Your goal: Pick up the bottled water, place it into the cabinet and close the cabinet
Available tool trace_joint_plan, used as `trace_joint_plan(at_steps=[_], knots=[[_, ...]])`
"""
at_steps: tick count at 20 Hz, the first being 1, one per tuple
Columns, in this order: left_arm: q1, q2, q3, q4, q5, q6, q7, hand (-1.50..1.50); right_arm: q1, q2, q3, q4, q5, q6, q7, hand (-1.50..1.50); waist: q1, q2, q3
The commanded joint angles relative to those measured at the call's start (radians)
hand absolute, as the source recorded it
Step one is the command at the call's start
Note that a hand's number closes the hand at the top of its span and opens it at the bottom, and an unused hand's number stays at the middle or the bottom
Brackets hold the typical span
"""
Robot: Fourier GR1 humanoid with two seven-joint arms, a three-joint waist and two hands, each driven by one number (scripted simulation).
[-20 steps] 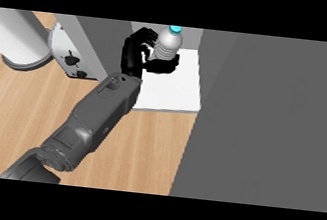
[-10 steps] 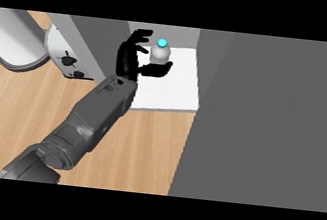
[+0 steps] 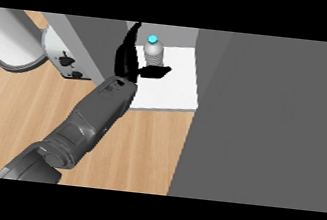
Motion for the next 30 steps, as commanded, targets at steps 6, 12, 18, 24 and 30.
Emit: trace_joint_plan(at_steps=[6,12,18,24,30], knots=[[-0.012,-0.002,0.025,-0.025,0.008,-0.06,-0.03,-1.5,0.044,-0.001,0.076,-0.08,0.044,-0.012,0.016,-1.5,0.003,-0.007,-0.001],[0.076,-0.004,0.093,-0.172,0.092,-0.272,-0.237,1.5,-0.003,-0.007,-0.002,-0.061,-0.015,0.005,0.032,-1.5,0.014,-0.004,-0.002],[0.102,-0.004,0.108,-0.218,0.14,-0.44,-0.302,1.5,0.026,-0.018,0.023,-0.109,0.016,-0.01,0.072,-1.5,0.035,-0.018,-0.001],[0.166,-0.004,0.042,-0.335,0.215,-0.593,-0.21,1.5,0.043,0.015,0.073,-0.069,0.089,-0.061,0.06,-1.5,0.063,-0.031,0.0],[0.303,-0.004,-0.063,-0.526,0.27,-0.715,-0.133,1.5,0.06,-0.063,-0.006,-0.152,0.06,-0.047,0.1,-1.5,0.084,-0.042,0.0]])
